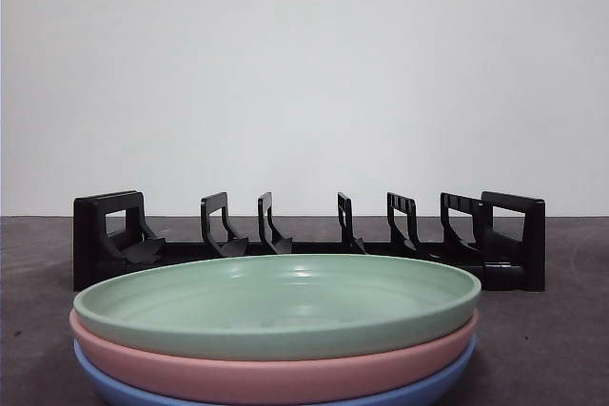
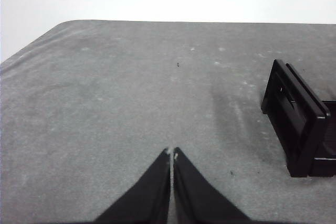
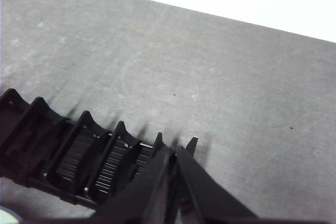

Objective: Place the plate

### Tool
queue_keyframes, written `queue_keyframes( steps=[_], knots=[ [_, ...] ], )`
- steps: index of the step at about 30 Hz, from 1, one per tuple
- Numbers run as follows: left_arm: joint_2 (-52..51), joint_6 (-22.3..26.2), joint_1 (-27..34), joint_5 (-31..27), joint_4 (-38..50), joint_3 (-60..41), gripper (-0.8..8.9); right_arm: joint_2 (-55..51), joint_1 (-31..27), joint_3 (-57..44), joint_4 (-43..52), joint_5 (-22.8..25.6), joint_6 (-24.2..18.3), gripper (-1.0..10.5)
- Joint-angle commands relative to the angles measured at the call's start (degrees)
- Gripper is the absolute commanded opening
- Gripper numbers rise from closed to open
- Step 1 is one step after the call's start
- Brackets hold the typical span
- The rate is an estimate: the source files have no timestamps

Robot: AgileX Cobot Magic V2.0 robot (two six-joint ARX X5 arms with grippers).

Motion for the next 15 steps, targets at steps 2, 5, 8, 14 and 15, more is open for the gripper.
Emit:
queue_keyframes(
  steps=[2, 5, 8, 14, 15],
  knots=[
    [-0.07, 0.07, 0.02, -0.13, -0.13, -0.59, 0.07, -7.28, -0.37, -5.6, 3.56, 3.21, -3.74, 0.2],
    [-0.07, 0.07, 0.02, -0.13, -0.13, -0.59, 0.07, -20.35, -2.62, -21.42, 12.55, 6.4, -3.06, 0.2],
    [-0.07, 0.07, 0.02, -0.13, -0.11, -0.59, 0.07, -35.93, -6.34, -37.4, 19.32, 6.16, -1.64, 0.2],
    [-0.07, 0.07, 0.02, -0.13, -0.09, -0.59, 0.07, -54.47, -11.87, -53.86, 19.89, 5.7, 0.15, 0.2],
    [-0.07, 0.07, 0.02, -0.13, -0.09, -0.59, 0.07, -55.91, -12.37, -55.25, 19.96, 5.29, 0.2, 0.2]
  ],
)
